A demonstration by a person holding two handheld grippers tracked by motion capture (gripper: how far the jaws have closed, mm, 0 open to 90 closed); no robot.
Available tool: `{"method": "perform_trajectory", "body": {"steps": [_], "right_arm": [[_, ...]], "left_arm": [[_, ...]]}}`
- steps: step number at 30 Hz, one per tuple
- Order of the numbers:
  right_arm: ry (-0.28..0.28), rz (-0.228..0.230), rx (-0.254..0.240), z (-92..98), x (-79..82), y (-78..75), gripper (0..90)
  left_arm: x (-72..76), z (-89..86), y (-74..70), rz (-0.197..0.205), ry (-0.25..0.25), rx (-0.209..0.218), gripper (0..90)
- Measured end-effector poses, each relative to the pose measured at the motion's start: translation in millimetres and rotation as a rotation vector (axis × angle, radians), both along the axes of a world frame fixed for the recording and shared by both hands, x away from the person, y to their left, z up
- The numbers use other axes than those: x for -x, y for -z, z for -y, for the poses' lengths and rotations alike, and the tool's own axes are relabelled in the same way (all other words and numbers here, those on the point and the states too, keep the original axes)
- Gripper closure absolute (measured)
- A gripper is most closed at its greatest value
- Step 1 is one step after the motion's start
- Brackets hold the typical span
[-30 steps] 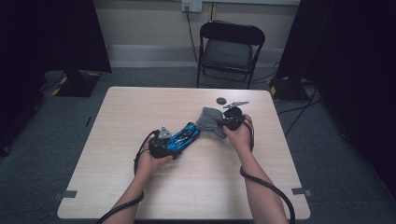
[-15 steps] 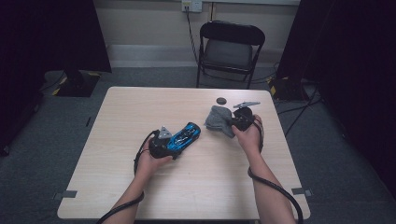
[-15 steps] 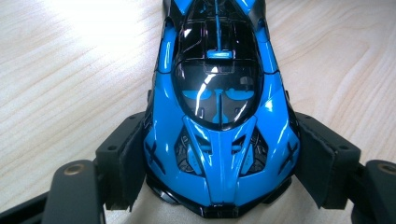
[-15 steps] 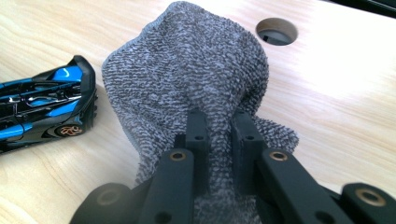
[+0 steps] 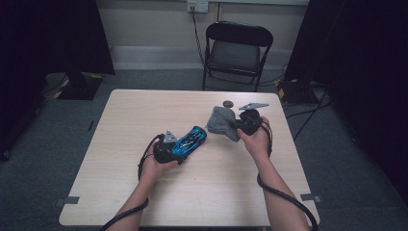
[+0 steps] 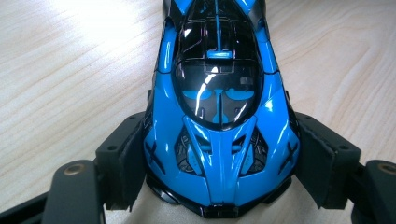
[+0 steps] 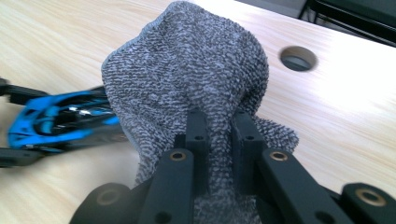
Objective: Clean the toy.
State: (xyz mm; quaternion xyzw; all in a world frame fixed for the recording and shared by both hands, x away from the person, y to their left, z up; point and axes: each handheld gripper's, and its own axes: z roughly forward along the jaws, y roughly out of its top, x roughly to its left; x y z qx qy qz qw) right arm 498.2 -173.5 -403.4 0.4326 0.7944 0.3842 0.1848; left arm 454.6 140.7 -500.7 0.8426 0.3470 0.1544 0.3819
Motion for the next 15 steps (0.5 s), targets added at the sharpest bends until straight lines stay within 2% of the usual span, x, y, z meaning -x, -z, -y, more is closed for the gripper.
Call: {"method": "perform_trajectory", "body": {"steps": [8,15], "right_arm": [[-0.084,0.001,-0.032,-31.2,8.5,-3.9,79.9],[-0.163,-0.002,-0.018,-60.4,14.1,-6.2,79.9]], "left_arm": [[0.0,0.0,0.0,0.000,0.001,0.000,25.9],[0.2,0.1,-0.1,-0.001,-0.002,-0.001,25.8]]}}
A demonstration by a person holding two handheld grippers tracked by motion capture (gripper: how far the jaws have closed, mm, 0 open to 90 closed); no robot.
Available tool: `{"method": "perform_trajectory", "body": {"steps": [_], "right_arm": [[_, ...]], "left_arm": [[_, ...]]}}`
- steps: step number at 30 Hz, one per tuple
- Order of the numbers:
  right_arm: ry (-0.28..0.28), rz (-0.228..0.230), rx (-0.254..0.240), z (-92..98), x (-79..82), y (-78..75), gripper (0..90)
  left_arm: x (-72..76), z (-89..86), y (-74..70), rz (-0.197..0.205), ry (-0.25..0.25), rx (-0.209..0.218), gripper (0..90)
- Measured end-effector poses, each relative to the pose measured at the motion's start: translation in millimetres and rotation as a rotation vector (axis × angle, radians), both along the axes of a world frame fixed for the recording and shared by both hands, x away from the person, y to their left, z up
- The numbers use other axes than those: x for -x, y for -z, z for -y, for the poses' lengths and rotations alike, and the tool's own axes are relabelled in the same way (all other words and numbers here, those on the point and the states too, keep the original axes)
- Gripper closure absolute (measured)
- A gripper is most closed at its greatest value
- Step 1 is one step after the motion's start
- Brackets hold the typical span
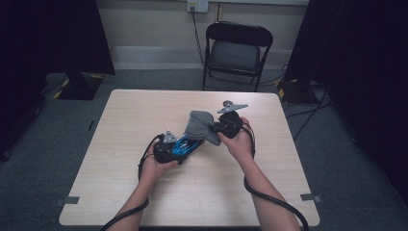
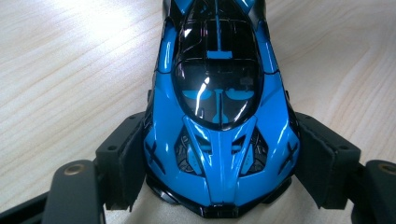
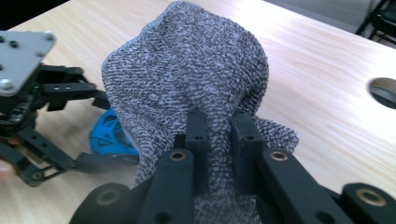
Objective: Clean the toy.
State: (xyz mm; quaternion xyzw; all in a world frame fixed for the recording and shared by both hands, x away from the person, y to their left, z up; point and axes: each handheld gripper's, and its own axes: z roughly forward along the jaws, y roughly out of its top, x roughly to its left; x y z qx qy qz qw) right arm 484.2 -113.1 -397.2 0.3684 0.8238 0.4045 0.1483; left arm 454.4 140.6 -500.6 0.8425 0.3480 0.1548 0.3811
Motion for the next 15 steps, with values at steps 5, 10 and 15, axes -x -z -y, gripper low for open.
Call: {"method": "perform_trajectory", "body": {"steps": [5,10,15], "right_arm": [[-0.045,-0.008,0.021,-18.5,3.0,3.2,79.8],[-0.074,-0.029,0.030,-30.6,4.0,12.5,79.8],[-0.103,-0.057,0.040,-37.4,6.1,24.7,79.8]], "left_arm": [[0.0,0.1,0.1,0.000,0.000,0.001,25.8],[0.0,0.1,0.1,0.000,-0.001,0.002,25.9],[-0.1,0.1,0.1,0.000,0.000,0.001,25.8]]}}
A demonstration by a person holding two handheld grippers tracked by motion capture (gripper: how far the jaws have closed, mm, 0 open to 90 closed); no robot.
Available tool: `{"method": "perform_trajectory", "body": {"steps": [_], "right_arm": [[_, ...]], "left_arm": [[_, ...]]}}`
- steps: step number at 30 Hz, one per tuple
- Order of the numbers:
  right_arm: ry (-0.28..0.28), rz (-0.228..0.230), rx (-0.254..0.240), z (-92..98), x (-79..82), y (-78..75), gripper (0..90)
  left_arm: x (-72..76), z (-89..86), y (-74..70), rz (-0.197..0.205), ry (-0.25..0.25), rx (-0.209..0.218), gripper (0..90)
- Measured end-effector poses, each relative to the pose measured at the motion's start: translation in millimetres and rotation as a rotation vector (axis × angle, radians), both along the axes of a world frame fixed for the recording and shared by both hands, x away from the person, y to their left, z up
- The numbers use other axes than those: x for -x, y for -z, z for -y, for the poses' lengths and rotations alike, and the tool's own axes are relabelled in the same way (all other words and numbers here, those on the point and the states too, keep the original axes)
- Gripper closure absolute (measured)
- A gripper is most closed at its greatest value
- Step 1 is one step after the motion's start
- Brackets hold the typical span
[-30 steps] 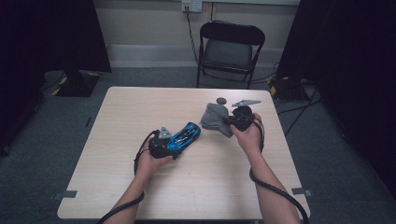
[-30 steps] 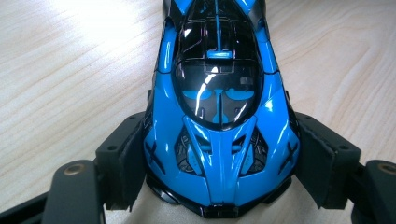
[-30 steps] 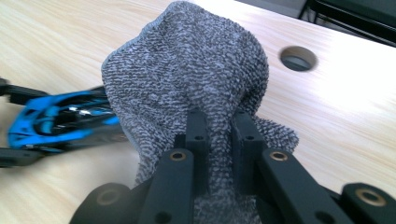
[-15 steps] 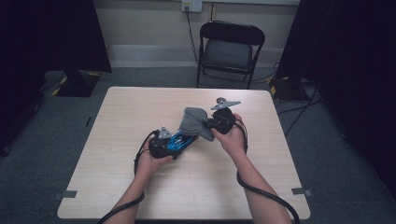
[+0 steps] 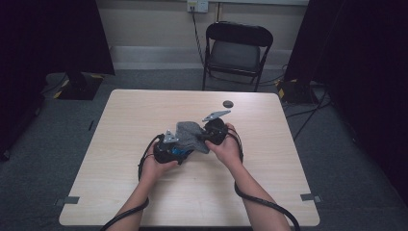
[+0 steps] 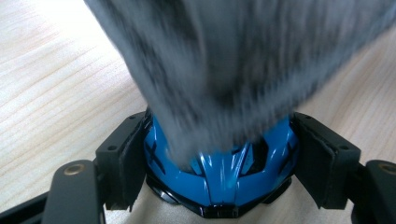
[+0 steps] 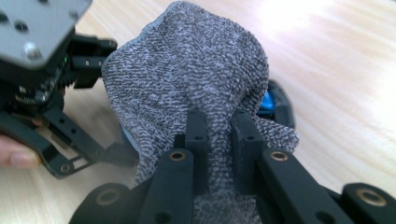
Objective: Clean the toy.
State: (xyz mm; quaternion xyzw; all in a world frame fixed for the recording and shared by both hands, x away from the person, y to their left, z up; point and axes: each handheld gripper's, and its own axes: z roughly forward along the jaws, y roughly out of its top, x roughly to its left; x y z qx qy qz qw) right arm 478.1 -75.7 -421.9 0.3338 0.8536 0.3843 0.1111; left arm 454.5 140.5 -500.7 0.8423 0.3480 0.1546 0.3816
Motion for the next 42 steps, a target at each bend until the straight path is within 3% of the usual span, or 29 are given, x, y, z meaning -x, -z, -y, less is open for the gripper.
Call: {"method": "perform_trajectory", "body": {"steps": [15,42], "right_arm": [[-0.019,-0.025,0.055,-19.3,-0.8,22.0,79.5],[0.047,-0.019,0.058,-5.2,-12.4,26.4,79.2]], "left_arm": [[0.1,0.1,0.0,-0.001,-0.001,0.001,25.8],[0.1,0.1,0.0,0.000,-0.002,0.002,25.9]]}}
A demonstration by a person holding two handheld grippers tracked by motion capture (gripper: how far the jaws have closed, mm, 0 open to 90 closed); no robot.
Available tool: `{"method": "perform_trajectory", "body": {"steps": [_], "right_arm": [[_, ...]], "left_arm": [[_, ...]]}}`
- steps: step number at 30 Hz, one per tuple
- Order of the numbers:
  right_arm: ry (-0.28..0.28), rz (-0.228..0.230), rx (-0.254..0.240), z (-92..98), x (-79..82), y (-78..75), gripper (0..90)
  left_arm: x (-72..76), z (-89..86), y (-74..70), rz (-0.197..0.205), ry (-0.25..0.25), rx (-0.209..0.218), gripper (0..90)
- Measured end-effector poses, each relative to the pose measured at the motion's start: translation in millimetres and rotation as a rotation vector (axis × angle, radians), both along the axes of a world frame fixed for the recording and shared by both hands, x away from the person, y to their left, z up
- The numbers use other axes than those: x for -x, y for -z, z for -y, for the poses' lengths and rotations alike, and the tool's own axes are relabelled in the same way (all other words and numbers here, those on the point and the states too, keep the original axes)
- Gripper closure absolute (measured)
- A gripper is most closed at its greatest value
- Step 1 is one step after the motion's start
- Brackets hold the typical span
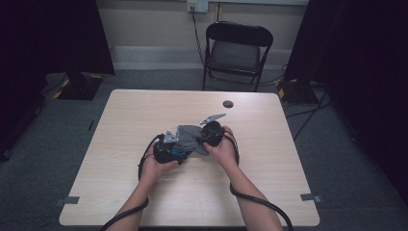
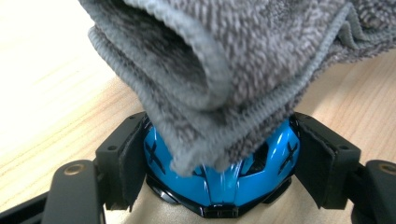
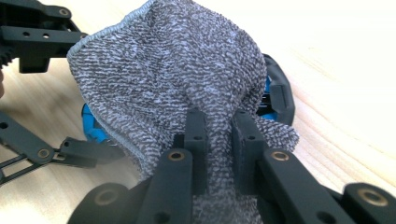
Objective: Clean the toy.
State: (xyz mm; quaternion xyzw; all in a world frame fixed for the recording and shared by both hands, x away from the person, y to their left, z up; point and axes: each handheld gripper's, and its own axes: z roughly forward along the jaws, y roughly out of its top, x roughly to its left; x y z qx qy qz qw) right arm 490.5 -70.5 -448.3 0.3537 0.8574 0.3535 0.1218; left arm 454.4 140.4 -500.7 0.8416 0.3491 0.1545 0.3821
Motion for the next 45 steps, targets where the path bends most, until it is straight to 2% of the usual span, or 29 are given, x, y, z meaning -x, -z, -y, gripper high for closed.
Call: {"method": "perform_trajectory", "body": {"steps": [22,34,45], "right_arm": [[0.064,0.012,-0.009,10.8,-10.1,-2.5,79.1],[0.128,0.008,-0.016,24.2,-17.8,0.5,79.1],[0.147,0.018,-0.006,28.9,-23.6,0.7,79.0]], "left_arm": [[0.0,0.0,0.0,0.000,0.002,-0.001,25.8],[-0.1,-0.1,0.0,0.001,0.001,-0.002,25.8],[-0.1,-0.1,0.0,0.001,0.001,-0.002,25.8]]}}
